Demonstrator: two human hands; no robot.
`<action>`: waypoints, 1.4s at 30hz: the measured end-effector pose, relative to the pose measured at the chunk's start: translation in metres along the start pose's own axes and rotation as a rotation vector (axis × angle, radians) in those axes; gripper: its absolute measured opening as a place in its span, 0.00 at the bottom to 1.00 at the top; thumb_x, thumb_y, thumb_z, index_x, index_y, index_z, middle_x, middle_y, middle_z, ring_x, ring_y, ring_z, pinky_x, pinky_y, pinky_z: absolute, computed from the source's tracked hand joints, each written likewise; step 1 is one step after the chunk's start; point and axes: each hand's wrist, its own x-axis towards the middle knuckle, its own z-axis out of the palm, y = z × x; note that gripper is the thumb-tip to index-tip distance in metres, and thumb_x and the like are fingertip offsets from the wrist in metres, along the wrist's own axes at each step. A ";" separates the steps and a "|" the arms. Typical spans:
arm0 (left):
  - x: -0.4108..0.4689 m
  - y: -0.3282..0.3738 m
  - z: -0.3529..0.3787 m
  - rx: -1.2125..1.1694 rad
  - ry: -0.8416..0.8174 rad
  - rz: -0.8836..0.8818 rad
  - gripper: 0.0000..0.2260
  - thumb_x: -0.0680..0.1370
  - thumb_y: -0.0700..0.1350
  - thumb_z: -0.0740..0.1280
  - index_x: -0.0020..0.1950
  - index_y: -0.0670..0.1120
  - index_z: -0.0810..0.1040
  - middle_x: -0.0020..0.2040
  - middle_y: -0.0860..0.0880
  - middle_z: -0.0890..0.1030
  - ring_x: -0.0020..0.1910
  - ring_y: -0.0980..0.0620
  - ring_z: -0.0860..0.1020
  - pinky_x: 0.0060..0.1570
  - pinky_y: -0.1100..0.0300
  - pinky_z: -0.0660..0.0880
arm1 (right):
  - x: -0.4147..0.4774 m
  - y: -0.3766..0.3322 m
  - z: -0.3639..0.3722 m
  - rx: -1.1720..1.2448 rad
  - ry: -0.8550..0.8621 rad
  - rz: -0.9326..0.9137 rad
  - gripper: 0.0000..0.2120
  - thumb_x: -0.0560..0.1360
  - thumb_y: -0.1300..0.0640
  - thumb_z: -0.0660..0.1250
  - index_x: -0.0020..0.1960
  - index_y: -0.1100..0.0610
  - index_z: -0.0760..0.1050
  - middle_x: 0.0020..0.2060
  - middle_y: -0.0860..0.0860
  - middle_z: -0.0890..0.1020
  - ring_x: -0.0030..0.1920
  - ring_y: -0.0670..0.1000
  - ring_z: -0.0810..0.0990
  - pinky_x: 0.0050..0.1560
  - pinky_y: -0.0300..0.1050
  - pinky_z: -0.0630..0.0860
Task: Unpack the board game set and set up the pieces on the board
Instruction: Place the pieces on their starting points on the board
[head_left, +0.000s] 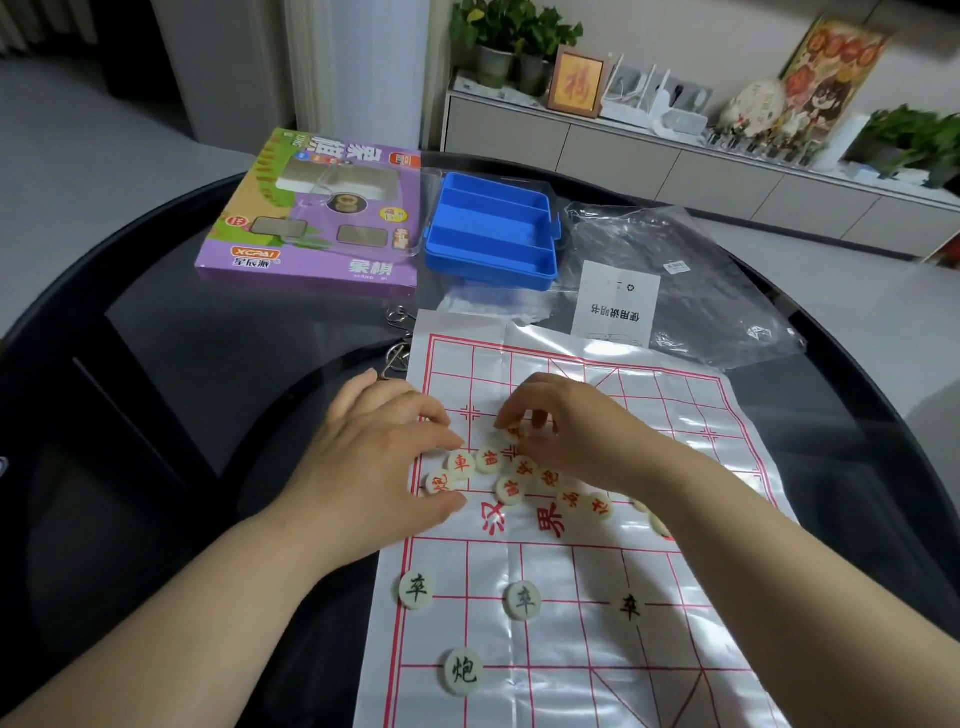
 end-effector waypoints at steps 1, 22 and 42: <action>0.000 -0.001 -0.001 -0.012 0.002 -0.013 0.25 0.62 0.65 0.56 0.48 0.54 0.81 0.47 0.62 0.70 0.53 0.64 0.62 0.64 0.69 0.38 | -0.001 0.000 0.000 0.012 -0.019 -0.005 0.12 0.75 0.62 0.63 0.56 0.53 0.76 0.51 0.44 0.72 0.44 0.42 0.70 0.41 0.26 0.66; -0.005 -0.004 -0.009 0.102 0.000 0.008 0.12 0.65 0.61 0.65 0.37 0.55 0.81 0.45 0.62 0.72 0.53 0.63 0.64 0.66 0.67 0.38 | -0.011 -0.005 0.002 0.132 0.011 0.045 0.15 0.74 0.60 0.65 0.60 0.52 0.73 0.47 0.43 0.73 0.45 0.42 0.72 0.41 0.26 0.69; 0.064 0.020 -0.001 0.405 -0.138 -0.269 0.17 0.71 0.64 0.64 0.47 0.53 0.80 0.57 0.56 0.75 0.64 0.54 0.65 0.71 0.49 0.41 | -0.023 0.009 0.000 0.138 0.093 -0.009 0.15 0.75 0.63 0.61 0.61 0.56 0.73 0.58 0.50 0.76 0.50 0.44 0.72 0.49 0.28 0.65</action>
